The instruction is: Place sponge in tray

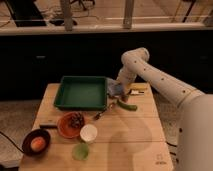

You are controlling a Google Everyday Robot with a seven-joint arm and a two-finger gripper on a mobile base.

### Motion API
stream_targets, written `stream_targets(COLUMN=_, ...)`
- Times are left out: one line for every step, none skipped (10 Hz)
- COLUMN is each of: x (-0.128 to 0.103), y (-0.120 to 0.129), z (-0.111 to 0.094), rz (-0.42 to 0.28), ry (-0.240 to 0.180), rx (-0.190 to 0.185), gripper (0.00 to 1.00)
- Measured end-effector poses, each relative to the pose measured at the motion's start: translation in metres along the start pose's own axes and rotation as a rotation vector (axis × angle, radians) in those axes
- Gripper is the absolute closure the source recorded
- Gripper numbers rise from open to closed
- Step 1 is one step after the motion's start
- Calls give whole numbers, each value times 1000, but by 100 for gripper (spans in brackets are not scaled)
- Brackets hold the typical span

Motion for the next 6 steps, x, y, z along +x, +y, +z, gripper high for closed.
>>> stream_targets(x=-2, y=-5, z=2, rz=-6, ry=0, rx=6, gripper=98)
stream_targets(x=-1, y=-10, z=3, rz=-10, ry=4, rx=19, gripper=98)
stream_targets(x=-2, y=-13, z=3, rz=-14, ry=5, rx=27, gripper=98)
stream_targets(x=-5, y=-17, z=3, rz=-21, ry=2, rx=33, gripper=98)
stream_targets(x=-10, y=-22, z=0, rz=-28, ry=-2, rx=42, gripper=98)
stream_targets(x=-13, y=-25, z=-1, rz=-32, ry=-4, rx=46, gripper=98)
